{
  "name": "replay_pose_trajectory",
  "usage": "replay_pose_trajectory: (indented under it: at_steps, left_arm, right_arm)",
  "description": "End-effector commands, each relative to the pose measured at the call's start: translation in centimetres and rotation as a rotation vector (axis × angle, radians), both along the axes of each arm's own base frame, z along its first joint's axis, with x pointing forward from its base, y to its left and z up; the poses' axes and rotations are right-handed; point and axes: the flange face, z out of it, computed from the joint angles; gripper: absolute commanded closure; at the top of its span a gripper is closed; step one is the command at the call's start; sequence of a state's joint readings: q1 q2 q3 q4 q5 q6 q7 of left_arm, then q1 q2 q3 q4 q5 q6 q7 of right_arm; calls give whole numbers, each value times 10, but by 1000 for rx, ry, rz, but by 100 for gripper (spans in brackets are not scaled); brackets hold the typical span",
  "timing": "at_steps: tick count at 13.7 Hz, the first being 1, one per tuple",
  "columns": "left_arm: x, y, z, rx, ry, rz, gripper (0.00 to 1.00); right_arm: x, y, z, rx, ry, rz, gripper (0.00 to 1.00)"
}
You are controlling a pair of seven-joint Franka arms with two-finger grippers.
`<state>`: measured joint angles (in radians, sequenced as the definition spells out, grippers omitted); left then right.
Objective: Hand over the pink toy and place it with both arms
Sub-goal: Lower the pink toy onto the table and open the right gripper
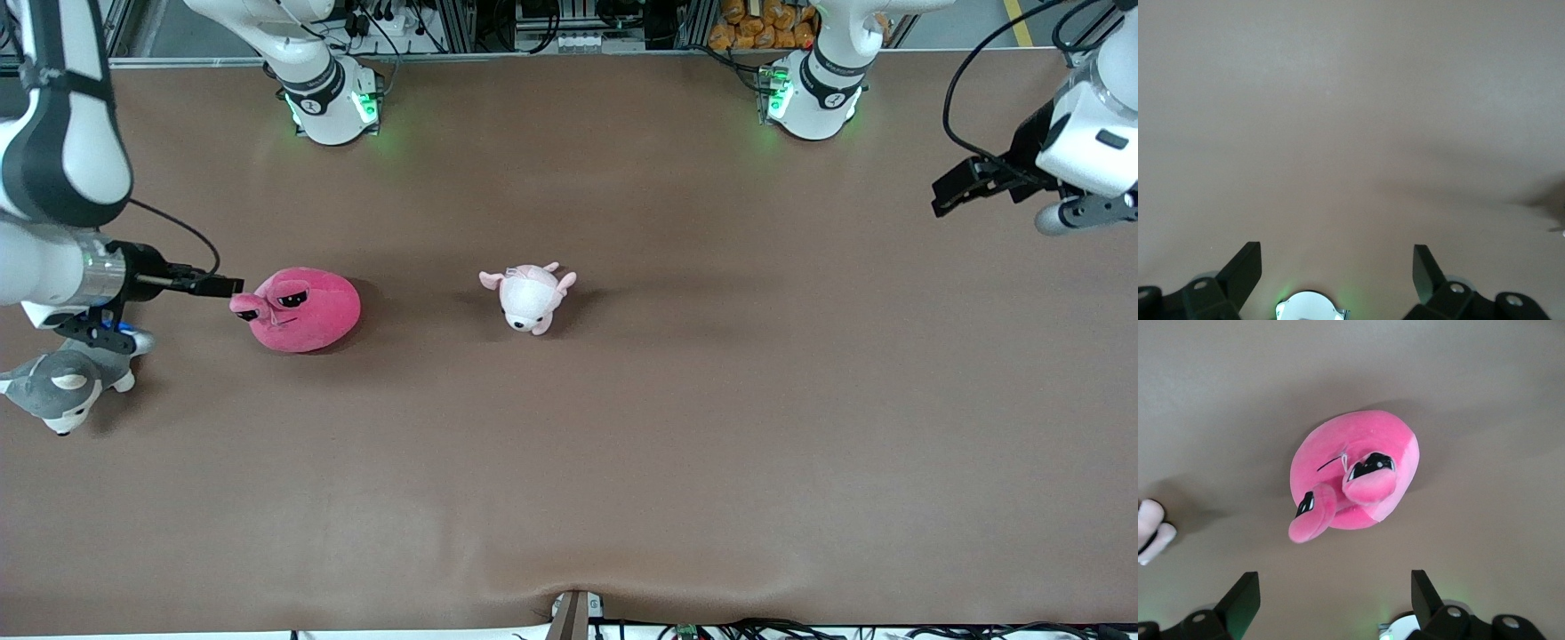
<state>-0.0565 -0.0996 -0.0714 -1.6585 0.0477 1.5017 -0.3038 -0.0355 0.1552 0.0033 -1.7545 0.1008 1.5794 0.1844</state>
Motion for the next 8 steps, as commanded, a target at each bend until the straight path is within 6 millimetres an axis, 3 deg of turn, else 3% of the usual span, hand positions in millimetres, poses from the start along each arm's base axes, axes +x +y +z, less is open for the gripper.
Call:
replay_pose_trajectory:
  at_steps: [1, 4, 6, 8]
  left_arm:
    - [-6, 1, 7, -12, -17, -15, 0]
    - [-6, 1, 16, -20, -33, -11, 0]
    - [-12, 5, 21, -19, -28, -9, 0]
    - [-11, 10, 27, -15, -38, -5, 0]
  right_arm:
    - [-23, 2, 20, -50, -67, 82, 0]
    - [-48, -8, 30, -31, -177, 165, 0]
    - [-45, -10, 47, -34, -206, 167, 0]
    - [-37, -7, 79, -39, -243, 174, 0]
